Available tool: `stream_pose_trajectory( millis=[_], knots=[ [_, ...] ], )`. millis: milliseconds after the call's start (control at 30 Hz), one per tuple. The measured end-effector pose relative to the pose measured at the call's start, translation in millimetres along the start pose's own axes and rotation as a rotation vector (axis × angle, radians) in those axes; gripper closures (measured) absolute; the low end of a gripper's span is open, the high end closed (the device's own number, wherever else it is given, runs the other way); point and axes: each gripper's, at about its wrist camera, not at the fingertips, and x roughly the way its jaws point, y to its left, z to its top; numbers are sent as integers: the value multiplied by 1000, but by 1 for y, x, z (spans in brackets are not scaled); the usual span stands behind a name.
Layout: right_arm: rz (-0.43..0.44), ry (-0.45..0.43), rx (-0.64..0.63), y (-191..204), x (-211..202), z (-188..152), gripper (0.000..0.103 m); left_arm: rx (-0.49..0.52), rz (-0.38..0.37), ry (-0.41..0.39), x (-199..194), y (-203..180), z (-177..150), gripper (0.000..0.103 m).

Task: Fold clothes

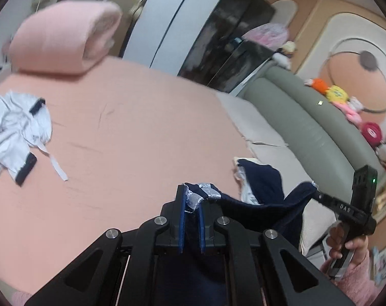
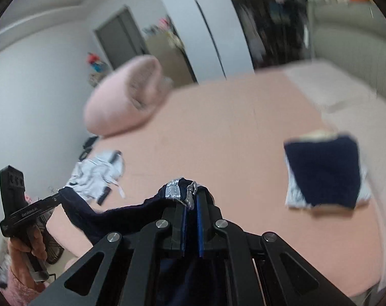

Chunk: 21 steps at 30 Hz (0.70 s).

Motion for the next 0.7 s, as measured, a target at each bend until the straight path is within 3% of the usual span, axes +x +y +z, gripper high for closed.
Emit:
stream_pose_trajectory(
  millis=[100,167,267,367,467,567,700],
  knots=[
    [27,-46,-5,4,-6,31,98,70,-9,-76,-13,-24,34,96],
    [44,-107,-31,15,-24,50,98,115,-7,-121,-27,-38,39,96],
    [60,-191,-73,31,-55,65,98,118,13,-91,-25,-32,23,96],
    [40,-190,-71,30,-64,51,98,120,33,-60,-24,-27,7,95],
    [21,-123,-41,17,-49,14,96,122,53,-30,-23,-21,-9,94],
    [-27,37,-1,-7,7,-55,96,47,106,157,31,21,-73,94],
    [-140,343,18,-43,112,-159,95,38,241,402,116,65,-152,95]
  ],
)
